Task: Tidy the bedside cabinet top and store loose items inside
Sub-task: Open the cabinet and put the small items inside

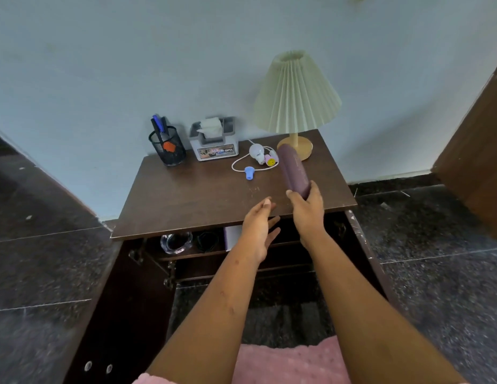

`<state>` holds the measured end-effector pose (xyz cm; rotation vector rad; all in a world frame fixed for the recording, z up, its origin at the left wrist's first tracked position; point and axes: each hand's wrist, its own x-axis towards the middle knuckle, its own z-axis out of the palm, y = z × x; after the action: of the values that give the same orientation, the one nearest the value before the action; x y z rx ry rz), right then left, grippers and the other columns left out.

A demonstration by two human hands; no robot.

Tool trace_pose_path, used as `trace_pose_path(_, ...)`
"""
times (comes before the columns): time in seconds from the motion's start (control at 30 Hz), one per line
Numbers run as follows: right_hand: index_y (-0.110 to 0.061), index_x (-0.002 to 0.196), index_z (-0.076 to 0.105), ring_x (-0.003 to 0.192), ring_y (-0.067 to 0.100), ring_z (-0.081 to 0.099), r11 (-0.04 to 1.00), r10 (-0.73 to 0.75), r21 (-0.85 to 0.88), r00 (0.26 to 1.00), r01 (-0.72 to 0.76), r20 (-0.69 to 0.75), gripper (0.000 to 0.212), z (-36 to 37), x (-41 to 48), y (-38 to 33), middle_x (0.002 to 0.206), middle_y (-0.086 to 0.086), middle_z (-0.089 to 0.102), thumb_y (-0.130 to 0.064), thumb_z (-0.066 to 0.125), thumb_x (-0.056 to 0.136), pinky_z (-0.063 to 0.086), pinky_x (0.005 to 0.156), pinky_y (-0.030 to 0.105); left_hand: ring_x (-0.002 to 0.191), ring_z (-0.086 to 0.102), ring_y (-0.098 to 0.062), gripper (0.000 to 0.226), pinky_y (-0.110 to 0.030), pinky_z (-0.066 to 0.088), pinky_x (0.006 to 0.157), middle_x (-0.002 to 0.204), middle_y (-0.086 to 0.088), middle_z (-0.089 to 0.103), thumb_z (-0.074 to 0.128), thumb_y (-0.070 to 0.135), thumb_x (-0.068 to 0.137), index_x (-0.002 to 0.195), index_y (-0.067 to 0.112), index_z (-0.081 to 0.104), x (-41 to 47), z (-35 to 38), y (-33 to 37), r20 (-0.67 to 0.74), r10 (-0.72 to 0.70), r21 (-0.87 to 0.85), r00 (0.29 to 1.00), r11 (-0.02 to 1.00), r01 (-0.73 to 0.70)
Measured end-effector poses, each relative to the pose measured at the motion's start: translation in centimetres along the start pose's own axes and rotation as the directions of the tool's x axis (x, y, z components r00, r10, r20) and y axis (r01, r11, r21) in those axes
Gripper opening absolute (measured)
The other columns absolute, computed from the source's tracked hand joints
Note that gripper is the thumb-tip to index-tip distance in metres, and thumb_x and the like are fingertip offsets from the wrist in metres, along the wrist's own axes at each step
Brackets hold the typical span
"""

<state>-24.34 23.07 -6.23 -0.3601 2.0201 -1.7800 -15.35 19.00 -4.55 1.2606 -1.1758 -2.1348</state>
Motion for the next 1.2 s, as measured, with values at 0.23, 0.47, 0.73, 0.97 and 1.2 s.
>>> trace_pose_path(0.23, -0.032, 0.122, 0.042, 0.104, 0.015, 0.055, 0.971, 0.233, -0.206, 0.709, -0.125, 0.666, 0.051, 3.0, -5.4, 0.7, 0.117, -0.003, 0.052, -0.017, 0.065, 0.079, 0.049, 0.077, 0.031, 0.113, 0.059, -0.026, 0.047, -0.048, 0.05, 0.094, 0.13, -0.008, 0.057, 0.055, 0.026, 0.092, 0.138, 0.026, 0.042, -2.8, -6.4, -1.0, -0.33, 0.171, -0.256, 0.928, 0.93, -0.262)
trace_pose_path(0.47, -0.03, 0.121, 0.039, 0.096, 0.01, 0.056, 0.846, 0.455, -0.532, 0.543, -0.018, 0.705, 0.057, 4.7, -6.6, 5.2, 0.115, -0.003, 0.052, -0.024, 0.071, 0.074, 0.048, 0.074, 0.029, 0.118, 0.053, -0.031, 0.047, -0.05, 0.047, 0.097, 0.134, -0.01, 0.052, 0.055, 0.021, 0.092, 0.137, 0.028, 0.041, -1.8, -8.6, -4.5, -0.589, -0.073, -0.2, 0.805, 0.978, -0.058)
trace_pose_path(0.73, -0.008, 0.112, 0.055, 0.073, 0.012, 0.055, 0.762, 0.395, -0.647, 0.799, -0.01, 0.453, 0.05, 4.7, -3.0, 8.8, 0.094, 0.004, 0.059, -0.036, 0.072, 0.074, 0.042, 0.057, 0.022, 0.121, 0.051, -0.032, 0.048, -0.043, 0.05, 0.09, 0.137, -0.012, 0.048, 0.042, 0.007, 0.097, 0.141, 0.026, 0.039, 3.7, -7.2, -5.8, -0.353, -0.222, -0.087, 0.909, 0.975, 0.204)
trace_pose_path(0.97, -0.004, 0.116, 0.053, 0.114, 0.037, 0.052, 0.673, 0.294, -0.732, 0.947, -0.106, 0.133, 0.056, 5.3, 1.5, 11.9, 0.115, 0.019, 0.061, -0.041, 0.067, 0.077, 0.049, 0.087, 0.039, 0.124, 0.05, -0.025, 0.04, -0.038, 0.039, 0.1, 0.137, -0.007, 0.051, 0.029, 0.01, 0.102, 0.139, 0.02, 0.042, 8.7, -5.7, -7.5, -0.052, -0.188, 0.166, 0.981, 0.967, 0.194)
trace_pose_path(1.2, -0.001, 0.118, 0.049, 0.119, 0.037, 0.051, 0.647, 0.288, -0.752, 0.953, -0.125, 0.089, 0.049, 7.8, 3.4, 14.4, 0.119, 0.021, 0.059, -0.033, 0.064, 0.084, 0.042, 0.099, 0.039, 0.117, 0.053, -0.028, 0.038, -0.04, 0.044, 0.099, 0.131, -0.011, 0.055, 0.031, 0.01, 0.101, 0.134, 0.018, 0.048, 12.4, -6.7, -9.5, -0.012, -0.196, 0.283, 0.98, 0.94, 0.192)
